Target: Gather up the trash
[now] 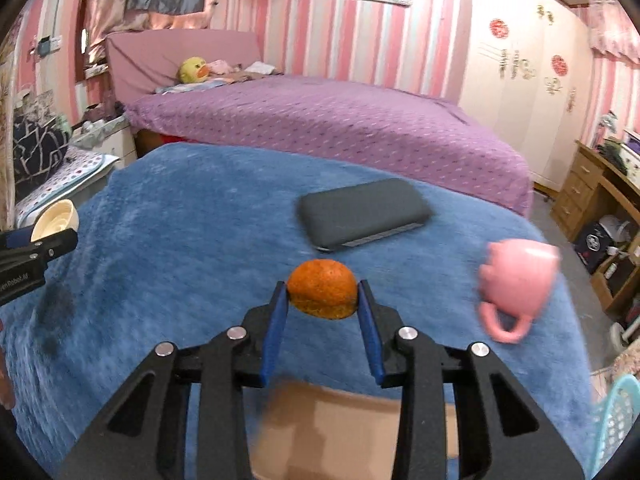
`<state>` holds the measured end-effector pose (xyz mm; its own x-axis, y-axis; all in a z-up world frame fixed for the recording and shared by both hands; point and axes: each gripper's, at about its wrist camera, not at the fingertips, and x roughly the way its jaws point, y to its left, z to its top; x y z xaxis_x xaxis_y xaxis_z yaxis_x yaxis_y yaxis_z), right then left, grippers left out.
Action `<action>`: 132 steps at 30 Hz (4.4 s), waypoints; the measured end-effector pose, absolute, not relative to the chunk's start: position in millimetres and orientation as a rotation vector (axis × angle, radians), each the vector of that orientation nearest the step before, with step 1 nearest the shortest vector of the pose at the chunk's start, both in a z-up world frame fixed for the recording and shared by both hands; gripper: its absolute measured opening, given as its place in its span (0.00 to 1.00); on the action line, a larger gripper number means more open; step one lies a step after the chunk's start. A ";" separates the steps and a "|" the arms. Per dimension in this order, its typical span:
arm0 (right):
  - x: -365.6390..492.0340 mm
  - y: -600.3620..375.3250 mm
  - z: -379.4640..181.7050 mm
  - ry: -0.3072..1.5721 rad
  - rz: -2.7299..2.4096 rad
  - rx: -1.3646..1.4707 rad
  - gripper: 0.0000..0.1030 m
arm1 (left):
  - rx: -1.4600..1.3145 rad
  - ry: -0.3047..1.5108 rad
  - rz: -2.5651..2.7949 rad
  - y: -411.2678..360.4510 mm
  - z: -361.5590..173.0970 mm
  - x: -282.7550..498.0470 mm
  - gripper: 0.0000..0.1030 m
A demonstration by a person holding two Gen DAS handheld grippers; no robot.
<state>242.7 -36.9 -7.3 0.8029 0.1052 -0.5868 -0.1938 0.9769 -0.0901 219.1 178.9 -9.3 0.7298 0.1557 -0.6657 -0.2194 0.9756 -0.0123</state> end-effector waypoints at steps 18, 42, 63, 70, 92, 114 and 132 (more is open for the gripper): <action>149.1 -199.1 7.9 0.573 -0.045 -0.102 0.34 | -0.100 0.673 -0.009 43.6 10.1 189.1 0.59; 135.7 -311.7 -19.6 0.594 -0.134 -0.025 0.34 | 0.005 0.699 -0.112 -78.4 -24.1 179.4 0.59; 97.3 -439.9 -27.4 0.586 -0.298 0.012 0.34 | 0.071 0.601 -0.380 -244.6 -17.5 139.7 0.59; 83.7 -477.7 -35.8 0.587 -0.352 0.055 0.34 | 0.108 0.582 -0.489 -312.1 -28.4 125.3 0.59; 69.0 -502.3 -38.5 0.539 -0.380 0.117 0.34 | 0.197 0.562 -0.457 -347.8 -25.1 127.6 0.93; 71.9 -444.2 -13.1 0.483 -0.407 0.116 0.96 | 0.117 0.509 -0.255 -199.9 25.6 105.7 0.95; 1.3 -312.4 24.9 0.415 -0.193 0.068 0.96 | 0.037 0.533 -0.210 -108.5 14.5 40.7 0.95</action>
<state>1.3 -312.4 24.9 0.8970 -0.1719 -0.4072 0.1996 0.9795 0.0261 40.7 -108.5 14.5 0.8407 -0.1887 -0.5076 0.2078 0.9780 -0.0193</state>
